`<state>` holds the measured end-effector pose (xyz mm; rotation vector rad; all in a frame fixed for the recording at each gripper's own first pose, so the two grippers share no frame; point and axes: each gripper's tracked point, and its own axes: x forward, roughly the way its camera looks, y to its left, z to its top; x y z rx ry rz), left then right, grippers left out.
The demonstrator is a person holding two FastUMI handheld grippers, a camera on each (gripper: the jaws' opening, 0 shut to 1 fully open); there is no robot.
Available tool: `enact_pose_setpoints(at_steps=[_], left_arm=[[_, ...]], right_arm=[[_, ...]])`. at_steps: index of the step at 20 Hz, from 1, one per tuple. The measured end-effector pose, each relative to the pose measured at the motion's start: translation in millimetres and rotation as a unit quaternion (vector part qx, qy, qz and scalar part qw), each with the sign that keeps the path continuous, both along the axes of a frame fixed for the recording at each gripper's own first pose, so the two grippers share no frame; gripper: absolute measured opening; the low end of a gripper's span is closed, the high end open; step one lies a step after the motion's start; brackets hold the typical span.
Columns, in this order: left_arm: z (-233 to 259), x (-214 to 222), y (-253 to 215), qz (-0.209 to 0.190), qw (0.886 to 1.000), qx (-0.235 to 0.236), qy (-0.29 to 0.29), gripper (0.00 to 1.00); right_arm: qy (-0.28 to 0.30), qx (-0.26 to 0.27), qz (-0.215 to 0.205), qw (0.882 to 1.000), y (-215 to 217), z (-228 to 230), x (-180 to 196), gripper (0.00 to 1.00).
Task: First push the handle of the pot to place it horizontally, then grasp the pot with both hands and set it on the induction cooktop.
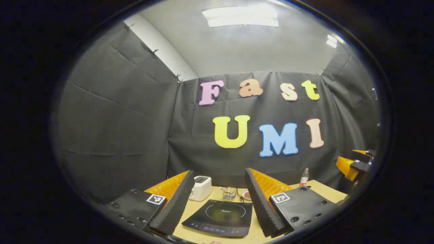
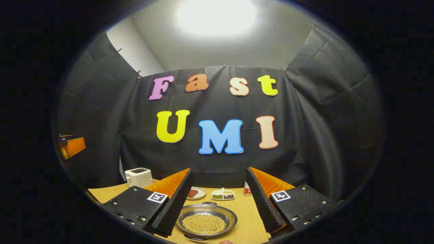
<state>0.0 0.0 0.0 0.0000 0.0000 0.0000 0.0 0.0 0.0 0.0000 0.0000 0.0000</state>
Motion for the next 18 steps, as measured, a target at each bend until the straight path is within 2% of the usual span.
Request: enact_pose_setpoints(at_steps=[3, 12, 17, 18], left_arm=[[2, 5, -4, -0.004, 1.0, 0.003, -0.004, 0.99], [-12, 21, -24, -0.015, 1.0, -0.007, 0.002, 0.97], [-20, 33, -43, -0.016, 1.0, -0.017, 0.012, 0.97], [-21, 33, -44, -0.013, 1.0, -0.017, 0.013, 0.99]], right_arm=[[-0.017, 0.004, -0.005, 1.0, -2, 6, -3, 0.95], [-0.027, 0.001, -0.01, 1.0, -11, 9, -4, 0.95], [-0.022, 0.005, 0.002, 1.0, -16, 2, 5, 0.95], [-0.02, 0.007, 0.007, 1.0, -17, 1, 8, 0.95]])
